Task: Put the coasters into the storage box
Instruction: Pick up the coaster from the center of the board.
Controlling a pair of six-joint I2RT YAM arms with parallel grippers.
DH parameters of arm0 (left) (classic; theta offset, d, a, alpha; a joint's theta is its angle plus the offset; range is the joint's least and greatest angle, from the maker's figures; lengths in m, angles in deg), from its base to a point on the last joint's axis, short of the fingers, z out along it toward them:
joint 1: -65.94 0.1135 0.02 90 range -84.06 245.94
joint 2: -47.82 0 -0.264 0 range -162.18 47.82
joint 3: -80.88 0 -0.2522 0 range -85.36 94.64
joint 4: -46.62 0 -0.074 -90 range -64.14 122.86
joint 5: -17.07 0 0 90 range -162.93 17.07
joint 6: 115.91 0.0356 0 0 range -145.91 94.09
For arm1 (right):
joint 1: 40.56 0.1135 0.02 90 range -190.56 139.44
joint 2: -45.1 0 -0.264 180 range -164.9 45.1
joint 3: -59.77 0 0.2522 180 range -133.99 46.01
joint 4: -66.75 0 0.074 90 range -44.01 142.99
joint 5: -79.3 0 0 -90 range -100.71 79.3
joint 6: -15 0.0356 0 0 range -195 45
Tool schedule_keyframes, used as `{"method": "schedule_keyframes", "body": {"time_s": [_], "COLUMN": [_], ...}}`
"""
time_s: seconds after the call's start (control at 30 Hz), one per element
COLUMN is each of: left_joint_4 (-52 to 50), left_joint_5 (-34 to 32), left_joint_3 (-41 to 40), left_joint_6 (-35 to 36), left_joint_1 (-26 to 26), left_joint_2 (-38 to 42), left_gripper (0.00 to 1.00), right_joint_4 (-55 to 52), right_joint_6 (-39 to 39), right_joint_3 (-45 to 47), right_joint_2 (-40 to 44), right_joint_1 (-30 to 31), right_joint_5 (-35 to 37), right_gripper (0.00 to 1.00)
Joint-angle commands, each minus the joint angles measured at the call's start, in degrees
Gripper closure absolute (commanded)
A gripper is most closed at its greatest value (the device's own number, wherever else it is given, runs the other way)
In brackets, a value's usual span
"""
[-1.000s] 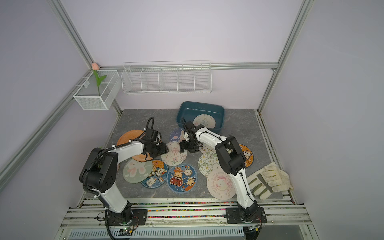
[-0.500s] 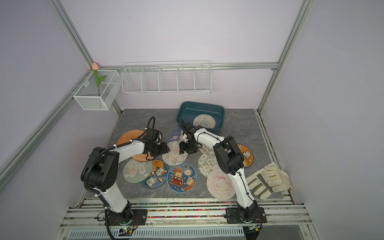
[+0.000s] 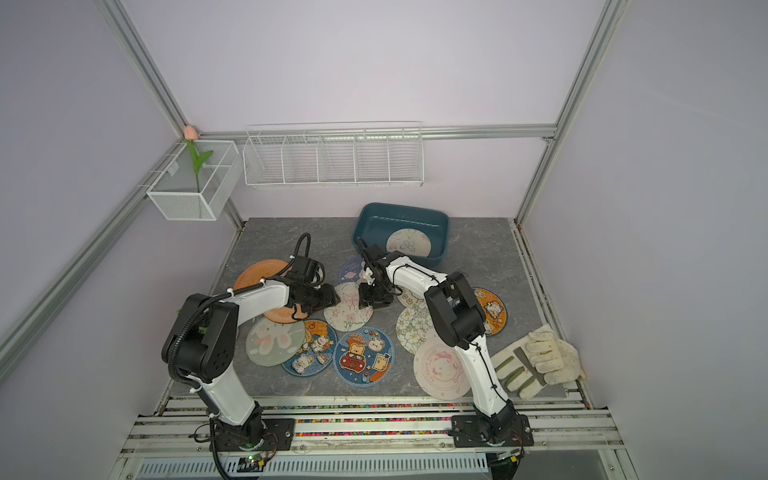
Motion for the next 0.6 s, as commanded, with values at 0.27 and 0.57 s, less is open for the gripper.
{"method": "schedule_keyframes", "body": {"time_s": [0.27, 0.57], "left_joint_4": [-2.7, -1.1], "left_joint_5": [1.6, 2.9], "left_joint_3": [-0.9, -0.8], "left_joint_6": [-0.2, -2.6], "left_joint_1": [-1.0, -0.8], "left_joint_2": [-1.5, 3.3], "left_gripper": [0.38, 0.22], "right_joint_4": [0.9, -0.3], "right_joint_6": [0.1, 0.3], "right_joint_3": [-0.1, 1.8], "right_joint_2": [-0.1, 9.5], "right_joint_1": [0.6, -0.8], "right_joint_5": [-0.6, -2.0], "right_gripper": [0.94, 0.94]}}
